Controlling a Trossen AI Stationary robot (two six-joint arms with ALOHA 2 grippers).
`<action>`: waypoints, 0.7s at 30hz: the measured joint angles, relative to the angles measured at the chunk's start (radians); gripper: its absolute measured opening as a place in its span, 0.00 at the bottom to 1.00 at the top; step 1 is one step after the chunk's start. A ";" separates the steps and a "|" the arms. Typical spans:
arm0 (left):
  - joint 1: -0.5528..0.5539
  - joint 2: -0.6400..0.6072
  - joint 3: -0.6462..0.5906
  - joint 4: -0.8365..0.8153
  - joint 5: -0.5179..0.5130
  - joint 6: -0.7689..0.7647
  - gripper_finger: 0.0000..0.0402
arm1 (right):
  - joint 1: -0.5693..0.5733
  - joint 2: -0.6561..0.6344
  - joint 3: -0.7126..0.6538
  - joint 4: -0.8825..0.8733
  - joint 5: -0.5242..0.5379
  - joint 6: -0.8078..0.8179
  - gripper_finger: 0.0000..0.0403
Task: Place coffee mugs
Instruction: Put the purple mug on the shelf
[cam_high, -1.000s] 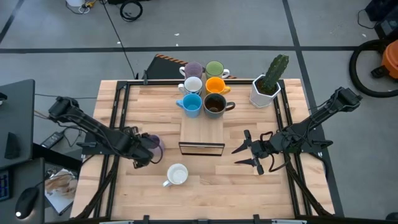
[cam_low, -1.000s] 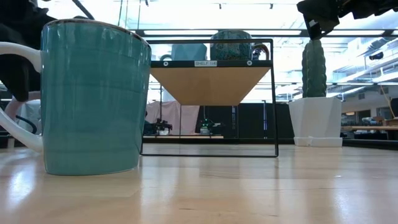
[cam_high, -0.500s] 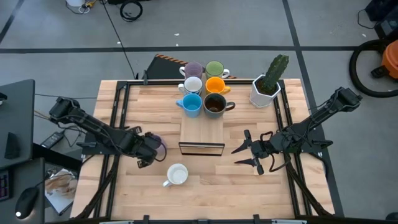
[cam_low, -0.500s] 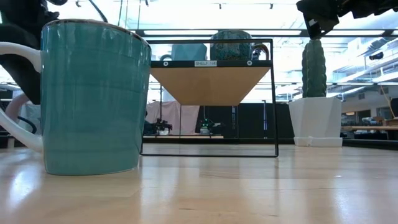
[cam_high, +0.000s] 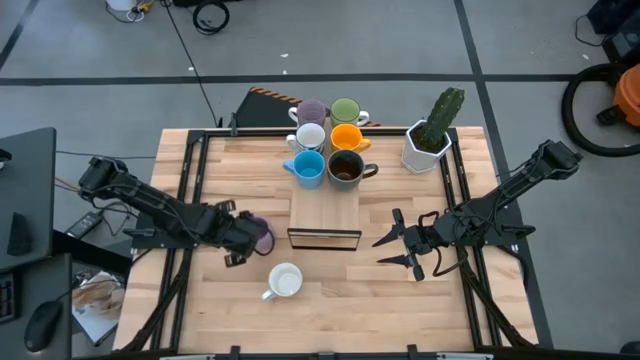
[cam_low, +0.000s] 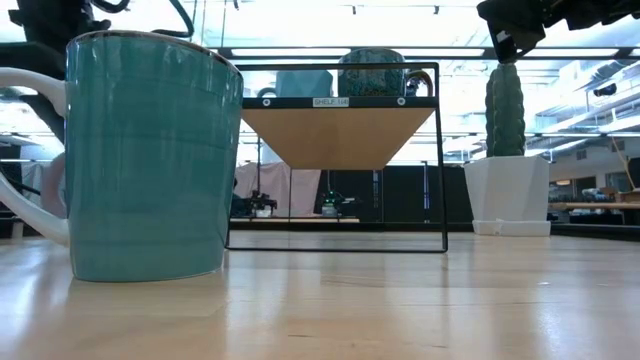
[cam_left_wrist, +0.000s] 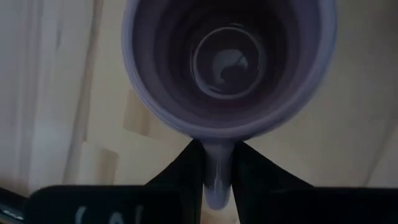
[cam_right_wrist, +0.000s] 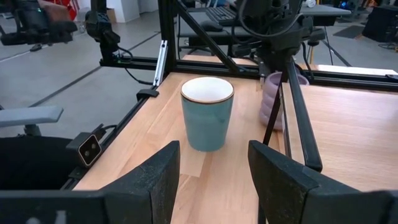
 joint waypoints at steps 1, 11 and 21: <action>0.001 0.000 0.000 -0.001 -0.010 0.005 0.15 | 0.000 0.000 0.000 -0.001 0.000 0.000 0.49; 0.040 -0.082 0.061 -0.122 -0.089 0.032 0.15 | 0.000 0.000 0.000 -0.003 0.000 0.000 0.49; 0.040 -0.135 0.325 -0.313 -0.221 0.074 0.15 | 0.000 0.000 0.000 -0.002 0.000 0.000 0.49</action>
